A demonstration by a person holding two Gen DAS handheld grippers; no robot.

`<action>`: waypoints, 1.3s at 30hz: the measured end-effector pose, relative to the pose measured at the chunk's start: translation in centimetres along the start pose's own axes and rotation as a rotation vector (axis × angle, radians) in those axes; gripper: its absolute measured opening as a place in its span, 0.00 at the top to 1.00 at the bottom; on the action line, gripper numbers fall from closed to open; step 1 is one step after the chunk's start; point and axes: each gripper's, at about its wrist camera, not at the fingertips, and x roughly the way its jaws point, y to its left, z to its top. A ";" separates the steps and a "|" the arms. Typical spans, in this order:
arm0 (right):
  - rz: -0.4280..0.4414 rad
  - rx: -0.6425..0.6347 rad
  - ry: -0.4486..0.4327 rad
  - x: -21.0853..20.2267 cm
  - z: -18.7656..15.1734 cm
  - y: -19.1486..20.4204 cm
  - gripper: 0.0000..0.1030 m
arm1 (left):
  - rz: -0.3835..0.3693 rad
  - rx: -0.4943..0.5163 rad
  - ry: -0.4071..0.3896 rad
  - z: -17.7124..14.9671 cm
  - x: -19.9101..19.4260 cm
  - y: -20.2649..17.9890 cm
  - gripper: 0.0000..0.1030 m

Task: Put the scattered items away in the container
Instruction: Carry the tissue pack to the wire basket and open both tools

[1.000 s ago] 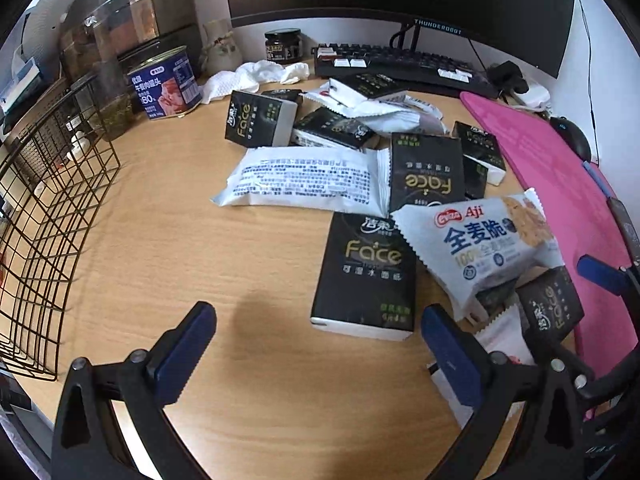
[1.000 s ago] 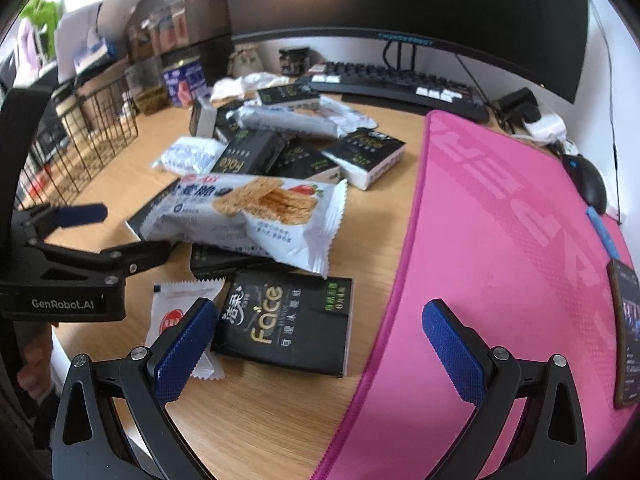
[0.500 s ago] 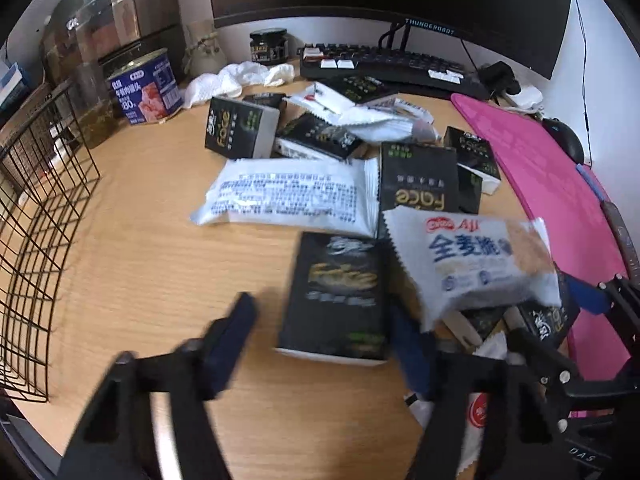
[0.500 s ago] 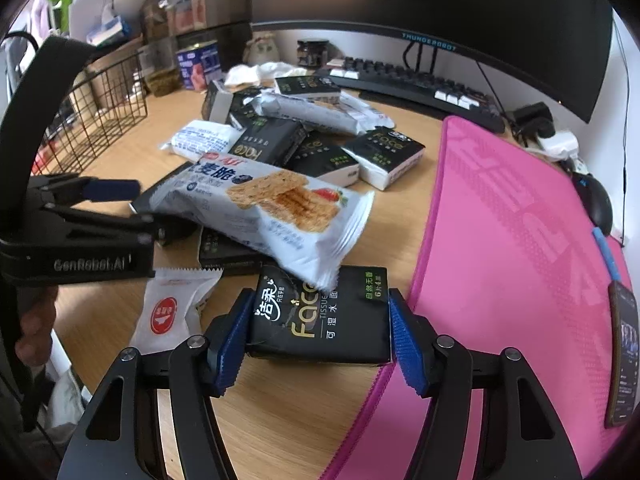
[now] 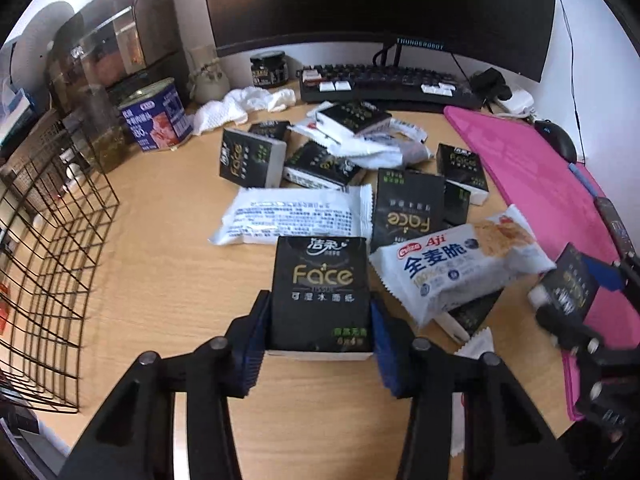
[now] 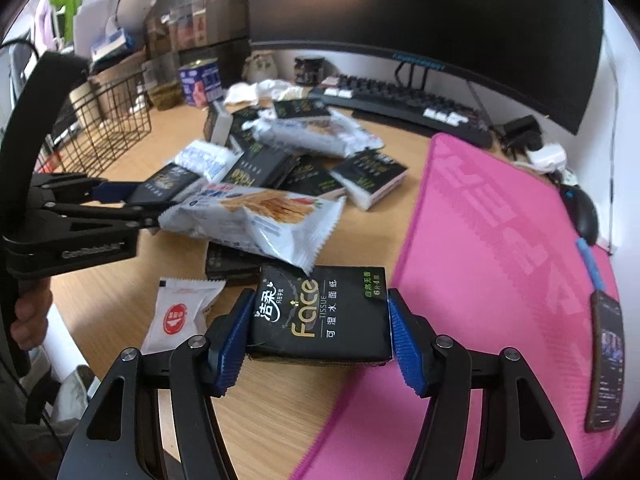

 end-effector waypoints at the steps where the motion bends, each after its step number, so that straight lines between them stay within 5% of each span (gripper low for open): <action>1: -0.008 0.004 -0.005 -0.3 0.1 -0.2 0.40 | 0.001 -0.001 -0.010 0.1 -0.4 0.1 0.50; 8: 0.008 -0.030 -0.066 -2.4 2.7 0.7 0.40 | 0.011 -0.027 -0.110 1.6 -5.1 2.1 0.50; 12: 0.124 -0.106 -0.125 -3.1 6.7 4.2 0.40 | 0.065 -0.082 -0.180 2.4 -8.7 5.9 0.50; 19: 0.379 -0.330 -0.200 -2.3 16.0 17.0 0.40 | 0.267 -0.297 -0.193 1.0 -12.0 18.1 0.50; 24: 0.494 -0.394 -0.145 1.3 20.1 25.3 0.40 | 0.338 -0.407 -0.155 -1.1 -11.9 24.4 0.50; 30: 0.501 -0.438 -0.121 3.7 20.9 31.5 0.39 | 0.367 -0.432 -0.127 -2.6 -10.8 26.7 0.49; 34: 0.481 -0.422 -0.148 4.1 21.1 31.8 0.39 | 0.372 -0.457 -0.151 -3.1 -11.2 27.5 0.36; 39: 0.475 -0.410 -0.151 4.1 21.3 31.0 0.38 | 0.326 -0.454 -0.159 -2.7 -11.5 26.9 0.36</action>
